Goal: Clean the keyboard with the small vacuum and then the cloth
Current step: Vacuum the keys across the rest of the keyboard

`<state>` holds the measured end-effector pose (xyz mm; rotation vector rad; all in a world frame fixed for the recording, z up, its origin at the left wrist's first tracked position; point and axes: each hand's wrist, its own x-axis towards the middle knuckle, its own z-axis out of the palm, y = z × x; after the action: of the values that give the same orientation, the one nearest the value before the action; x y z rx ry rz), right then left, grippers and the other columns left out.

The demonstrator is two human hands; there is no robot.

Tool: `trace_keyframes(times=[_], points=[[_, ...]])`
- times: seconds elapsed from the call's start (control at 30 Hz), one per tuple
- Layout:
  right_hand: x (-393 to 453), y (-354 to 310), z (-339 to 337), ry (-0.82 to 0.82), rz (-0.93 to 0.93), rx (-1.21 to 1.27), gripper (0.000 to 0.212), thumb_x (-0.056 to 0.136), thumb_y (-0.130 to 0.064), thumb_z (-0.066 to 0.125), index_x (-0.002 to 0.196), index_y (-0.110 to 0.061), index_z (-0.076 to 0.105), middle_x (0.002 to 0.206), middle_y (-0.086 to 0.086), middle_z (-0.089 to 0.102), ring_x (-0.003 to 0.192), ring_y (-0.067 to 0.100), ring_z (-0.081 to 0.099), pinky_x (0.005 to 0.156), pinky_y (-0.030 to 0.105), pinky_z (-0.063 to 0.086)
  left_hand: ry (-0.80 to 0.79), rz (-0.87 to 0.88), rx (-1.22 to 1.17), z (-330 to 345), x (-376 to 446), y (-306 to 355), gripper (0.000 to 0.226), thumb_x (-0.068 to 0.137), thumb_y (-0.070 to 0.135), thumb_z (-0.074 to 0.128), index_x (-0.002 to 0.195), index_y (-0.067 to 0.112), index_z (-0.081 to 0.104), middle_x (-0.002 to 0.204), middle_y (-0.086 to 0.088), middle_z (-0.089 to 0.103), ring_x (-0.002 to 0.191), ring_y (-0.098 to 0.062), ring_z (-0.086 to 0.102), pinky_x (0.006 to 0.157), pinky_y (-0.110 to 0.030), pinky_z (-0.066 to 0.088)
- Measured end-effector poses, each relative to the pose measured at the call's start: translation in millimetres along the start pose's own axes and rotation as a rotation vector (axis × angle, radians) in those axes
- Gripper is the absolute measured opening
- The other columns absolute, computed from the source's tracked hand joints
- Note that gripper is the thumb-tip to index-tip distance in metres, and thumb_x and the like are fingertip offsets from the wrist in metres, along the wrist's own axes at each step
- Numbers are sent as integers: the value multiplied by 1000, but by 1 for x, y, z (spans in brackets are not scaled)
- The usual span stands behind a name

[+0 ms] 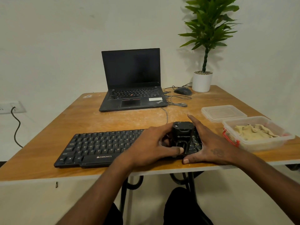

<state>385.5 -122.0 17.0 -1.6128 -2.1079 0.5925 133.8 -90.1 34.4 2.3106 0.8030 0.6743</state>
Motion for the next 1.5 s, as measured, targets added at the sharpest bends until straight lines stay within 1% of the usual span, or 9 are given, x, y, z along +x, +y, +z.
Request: trace_keyframes(times=[0.2,0.4,0.63,0.8,0.97,1.07,1.17,1.33,1.5], points=[[0,0,0,5,10,-28,143,48,-79,84,149,-57,-16,163,-12,16,145,10,27,116,35,33,16,-43,-2,-17,-1,-14,52,92,43,76,136,52,51,121,19,69,104,-3,66,89,-35,58],[0,1,0,10,11,-36,143,51,-76,84,150,-55,-16,164,-11,15,144,10,27,112,30,32,58,-114,6,-31,-5,-27,52,80,62,70,128,55,50,110,13,70,91,-10,66,88,-48,59],[1,-1,1,35,-24,-5,138,49,-79,84,153,-51,-2,155,-19,31,139,5,36,113,43,41,15,-16,25,0,35,-6,54,92,36,78,139,46,52,107,9,72,85,-8,66,77,-29,55],[0,1,0,16,12,-28,143,48,-80,82,150,-55,-15,163,-12,16,145,10,29,117,39,35,23,-67,4,-19,33,-19,58,86,47,70,139,46,46,118,9,69,94,-14,68,88,-42,59],[-2,1,0,14,8,-33,142,52,-75,85,150,-53,-16,164,-11,14,145,10,26,113,30,31,66,-107,18,-29,28,-28,59,86,48,72,139,46,47,116,11,68,90,-16,67,90,-50,58],[-1,1,0,15,4,-29,143,50,-78,84,151,-53,-15,164,-11,16,146,11,27,118,38,32,2,-66,-30,-14,32,-18,54,91,40,76,135,52,46,114,11,69,87,-15,68,86,-47,61],[2,0,1,25,-24,-20,143,49,-80,83,153,-52,-12,162,-14,20,145,9,29,116,46,37,-23,-39,-44,-5,34,-12,49,85,48,73,125,62,48,110,15,70,85,-4,65,77,-32,58],[0,1,0,14,1,-35,143,49,-82,81,150,-53,-16,163,-12,17,145,11,27,117,45,36,16,-45,-20,-8,37,-16,56,85,49,71,136,50,47,111,9,71,82,-10,66,76,-37,59],[0,1,0,17,-4,-13,143,49,-82,82,151,-54,-14,161,-12,20,143,11,31,115,46,39,42,-30,40,-4,43,-14,60,93,41,74,147,41,47,118,10,71,84,-5,65,77,-32,57]])
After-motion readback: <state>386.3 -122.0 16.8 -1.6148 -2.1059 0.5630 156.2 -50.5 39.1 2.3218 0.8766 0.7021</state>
